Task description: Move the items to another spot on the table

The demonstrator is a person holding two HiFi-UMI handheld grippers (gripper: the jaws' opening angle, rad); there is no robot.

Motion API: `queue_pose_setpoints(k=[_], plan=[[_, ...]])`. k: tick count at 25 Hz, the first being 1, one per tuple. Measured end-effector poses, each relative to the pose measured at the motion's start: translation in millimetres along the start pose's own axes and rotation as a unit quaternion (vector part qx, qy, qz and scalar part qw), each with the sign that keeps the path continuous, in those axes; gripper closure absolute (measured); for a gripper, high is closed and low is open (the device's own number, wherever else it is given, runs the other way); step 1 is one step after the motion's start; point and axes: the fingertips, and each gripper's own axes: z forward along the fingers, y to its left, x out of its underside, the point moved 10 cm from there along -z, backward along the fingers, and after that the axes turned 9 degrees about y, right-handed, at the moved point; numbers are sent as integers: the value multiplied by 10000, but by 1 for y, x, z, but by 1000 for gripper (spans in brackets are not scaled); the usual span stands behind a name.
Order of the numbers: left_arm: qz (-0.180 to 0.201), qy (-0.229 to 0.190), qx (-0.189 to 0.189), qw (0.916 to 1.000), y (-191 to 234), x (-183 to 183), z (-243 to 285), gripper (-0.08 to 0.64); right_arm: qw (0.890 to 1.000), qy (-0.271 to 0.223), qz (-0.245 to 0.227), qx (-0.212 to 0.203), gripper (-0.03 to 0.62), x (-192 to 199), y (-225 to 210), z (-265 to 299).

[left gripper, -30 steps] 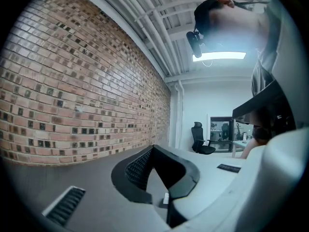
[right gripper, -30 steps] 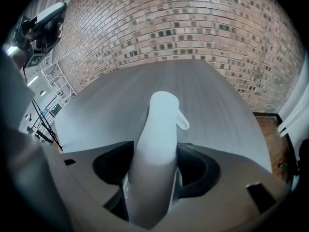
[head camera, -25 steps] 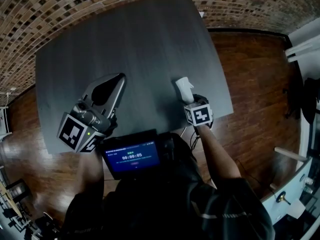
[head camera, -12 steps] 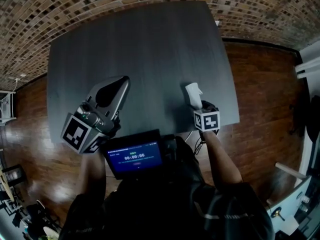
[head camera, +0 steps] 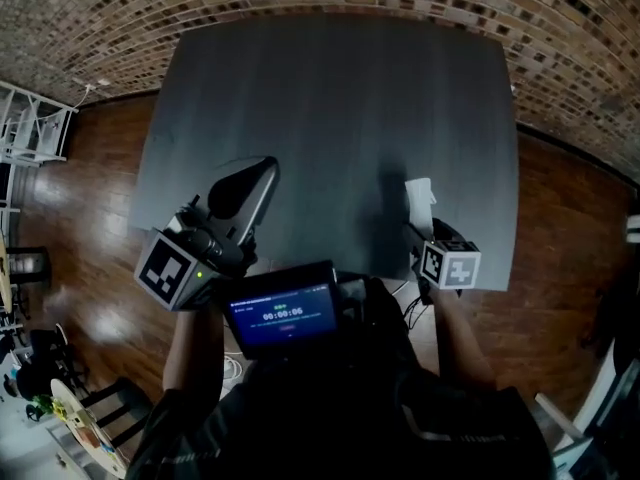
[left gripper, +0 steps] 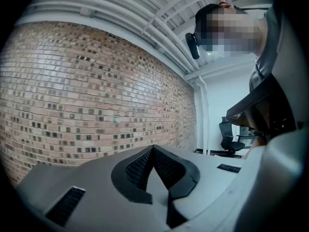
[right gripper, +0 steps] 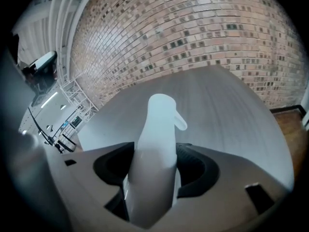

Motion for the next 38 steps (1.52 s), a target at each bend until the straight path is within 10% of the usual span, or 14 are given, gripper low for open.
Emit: queue_pose_setpoints(k=[15, 38], plan=[[-3, -365, -1316, 9906, 61, 11, -211, 566, 9894, -41, -1289, -667, 311, -37, 179, 52], [-40, -688, -2360, 9693, 160, 55, -531, 566, 9790, -17, -1903, -731, 311, -28, 473, 145]])
